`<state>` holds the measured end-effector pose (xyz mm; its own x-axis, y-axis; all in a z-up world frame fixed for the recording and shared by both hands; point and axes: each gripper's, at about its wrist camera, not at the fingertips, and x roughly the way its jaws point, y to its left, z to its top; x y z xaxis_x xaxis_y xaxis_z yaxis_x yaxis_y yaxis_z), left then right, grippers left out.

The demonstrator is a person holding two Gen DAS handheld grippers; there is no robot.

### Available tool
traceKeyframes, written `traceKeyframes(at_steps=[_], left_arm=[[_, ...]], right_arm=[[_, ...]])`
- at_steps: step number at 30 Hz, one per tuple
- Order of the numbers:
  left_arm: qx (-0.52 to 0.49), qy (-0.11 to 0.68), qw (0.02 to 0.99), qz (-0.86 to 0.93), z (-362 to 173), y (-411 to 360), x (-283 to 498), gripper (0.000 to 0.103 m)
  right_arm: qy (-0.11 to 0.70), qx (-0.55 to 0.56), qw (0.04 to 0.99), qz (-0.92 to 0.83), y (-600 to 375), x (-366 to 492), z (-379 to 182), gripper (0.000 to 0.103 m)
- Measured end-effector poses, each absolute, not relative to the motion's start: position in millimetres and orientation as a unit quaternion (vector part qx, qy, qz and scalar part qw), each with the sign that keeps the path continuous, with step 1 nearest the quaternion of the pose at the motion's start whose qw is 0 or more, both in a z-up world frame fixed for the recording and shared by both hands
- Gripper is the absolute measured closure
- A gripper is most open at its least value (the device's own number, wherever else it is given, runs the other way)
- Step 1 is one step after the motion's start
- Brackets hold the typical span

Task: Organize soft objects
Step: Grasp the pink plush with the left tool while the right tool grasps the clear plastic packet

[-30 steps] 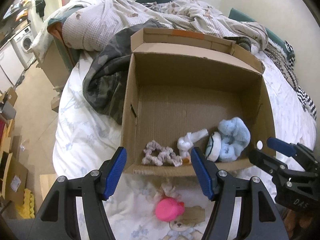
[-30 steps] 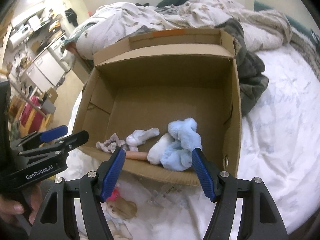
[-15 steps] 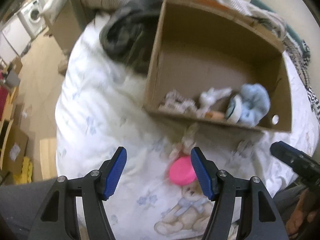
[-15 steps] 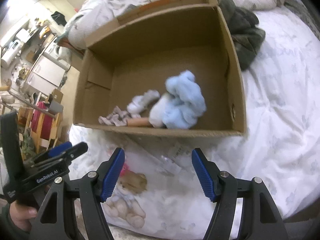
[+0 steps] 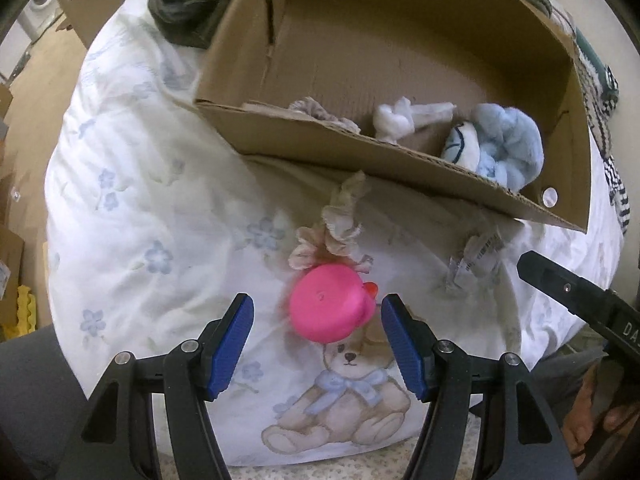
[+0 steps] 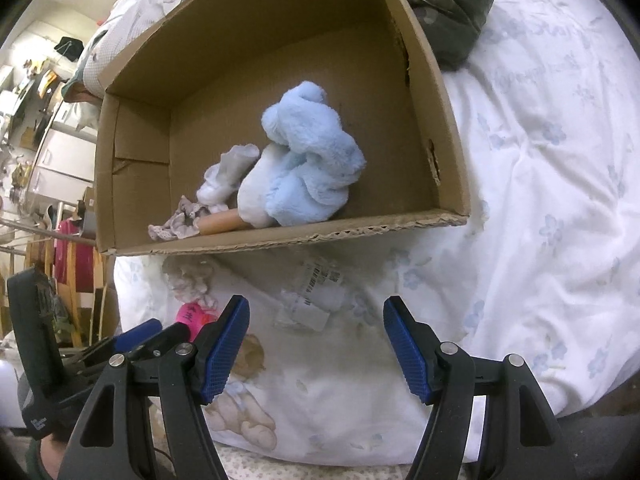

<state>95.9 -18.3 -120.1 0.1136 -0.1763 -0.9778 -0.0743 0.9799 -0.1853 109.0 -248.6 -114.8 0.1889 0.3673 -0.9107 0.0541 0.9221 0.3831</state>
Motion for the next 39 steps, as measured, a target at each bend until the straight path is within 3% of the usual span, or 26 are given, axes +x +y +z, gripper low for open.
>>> traceKeyframes(at_steps=[2,5,9,11,16,26,27,28,29,32,39], left_arm=[[-0.091,0.667,0.739,-0.035,-123,-22,99,0.041],[-0.095,0.671,0.735,-0.039,-130,-30,104,0.061],[-0.088,0.672,0.734,-0.043,-133,-37,109,0.069],[-0.080,0.670,0.736,-0.049,-128,-40,109,0.081],[-0.079,0.671,0.736,-0.054,-116,-39,105,0.084],[-0.083,0.664,0.742,-0.039,-105,-11,104,0.087],[-0.084,0.663,0.743,-0.037,-104,-9,104,0.087],[-0.084,0.663,0.743,-0.037,-104,-8,104,0.087],[-0.084,0.662,0.743,-0.037,-104,-8,103,0.087],[-0.082,0.658,0.747,-0.037,-100,-5,103,0.087],[-0.079,0.649,0.756,-0.035,-90,-3,97,0.087]], right_arm=[[0.630,0.168,0.752,0.103,-247,110,-117,0.030],[0.634,0.172,0.747,0.102,-248,113,-120,0.030],[0.641,0.177,0.740,0.101,-249,118,-126,0.030],[0.644,0.180,0.737,0.102,-249,119,-129,0.030],[0.648,0.204,0.724,0.118,-249,124,-136,0.030],[0.674,0.135,0.721,0.094,-225,136,-162,0.030],[0.672,0.129,0.723,0.094,-224,136,-162,0.031],[0.669,0.124,0.727,0.094,-221,136,-162,0.042],[0.665,0.114,0.732,0.093,-221,135,-161,0.060],[0.660,0.105,0.737,0.103,-219,134,-158,0.071],[0.634,0.119,0.753,0.130,-217,122,-133,0.075]])
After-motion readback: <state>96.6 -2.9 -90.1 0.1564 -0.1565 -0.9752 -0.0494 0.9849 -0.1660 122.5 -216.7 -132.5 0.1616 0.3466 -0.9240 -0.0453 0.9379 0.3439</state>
